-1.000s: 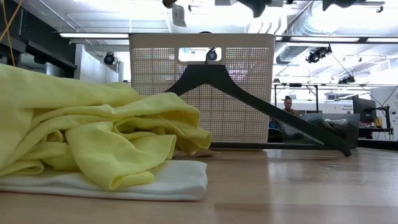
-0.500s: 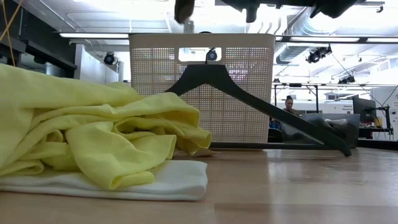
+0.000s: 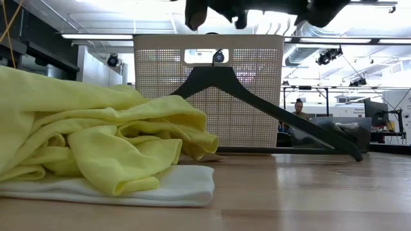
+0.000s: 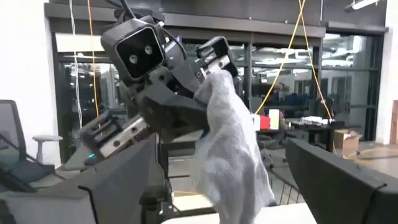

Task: Pick & Place Cloths
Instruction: Put the grey blue sock into the black bin

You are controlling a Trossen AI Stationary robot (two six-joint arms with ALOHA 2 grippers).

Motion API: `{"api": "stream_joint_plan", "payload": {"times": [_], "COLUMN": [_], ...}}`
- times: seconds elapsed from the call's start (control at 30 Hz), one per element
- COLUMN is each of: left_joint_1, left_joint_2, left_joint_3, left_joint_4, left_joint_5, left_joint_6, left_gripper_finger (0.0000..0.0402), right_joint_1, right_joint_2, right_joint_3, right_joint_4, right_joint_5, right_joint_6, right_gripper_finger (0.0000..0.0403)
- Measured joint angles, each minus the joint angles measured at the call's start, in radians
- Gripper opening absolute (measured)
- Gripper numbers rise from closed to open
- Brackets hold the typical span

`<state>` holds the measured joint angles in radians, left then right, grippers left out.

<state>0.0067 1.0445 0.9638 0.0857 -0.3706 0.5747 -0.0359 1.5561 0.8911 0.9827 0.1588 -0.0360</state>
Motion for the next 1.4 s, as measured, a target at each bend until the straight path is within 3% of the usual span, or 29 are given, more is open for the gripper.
{"api": "stream_joint_plan", "payload": {"times": [0.33,0.47,0.67,0.93,1.03,1.2,1.4], "left_joint_1": [0.0,0.0,0.0,0.0,0.0,0.0,0.0], "left_joint_2": [-0.001,-0.001,-0.001,-0.001,-0.001,-0.001,-0.023], "left_joint_3": [0.0,0.0,0.0,0.0,0.0,0.0,0.0], "left_joint_4": [-0.006,-0.006,-0.007,-0.016,-0.017,-0.025,-0.051], "left_joint_5": [0.0,0.001,0.001,0.001,0.001,-0.039,-0.089], "left_joint_6": [-0.004,-0.008,-0.018,-0.039,-0.056,-0.048,-0.056], "left_gripper_finger": [0.0,0.0,0.0001,0.0001,0.0006,0.0052,0.0171], "right_joint_1": [-0.009,-0.025,-0.046,-0.052,-0.051,-0.051,-0.051], "right_joint_2": [0.095,0.095,0.095,0.095,0.095,0.091,0.021], "right_joint_3": [0.09,0.09,0.09,0.09,0.09,0.09,0.09], "right_joint_4": [-0.027,-0.03,-0.076,-0.088,-0.093,-0.126,-0.277], "right_joint_5": [0.074,0.074,0.075,0.033,0.025,0.038,0.124], "right_joint_6": [-0.023,0.01,0.017,0.017,0.017,0.021,0.044], "right_gripper_finger": [0.0358,0.0327,0.0224,0.0027,0.0009,0.0006,0.0005]}}
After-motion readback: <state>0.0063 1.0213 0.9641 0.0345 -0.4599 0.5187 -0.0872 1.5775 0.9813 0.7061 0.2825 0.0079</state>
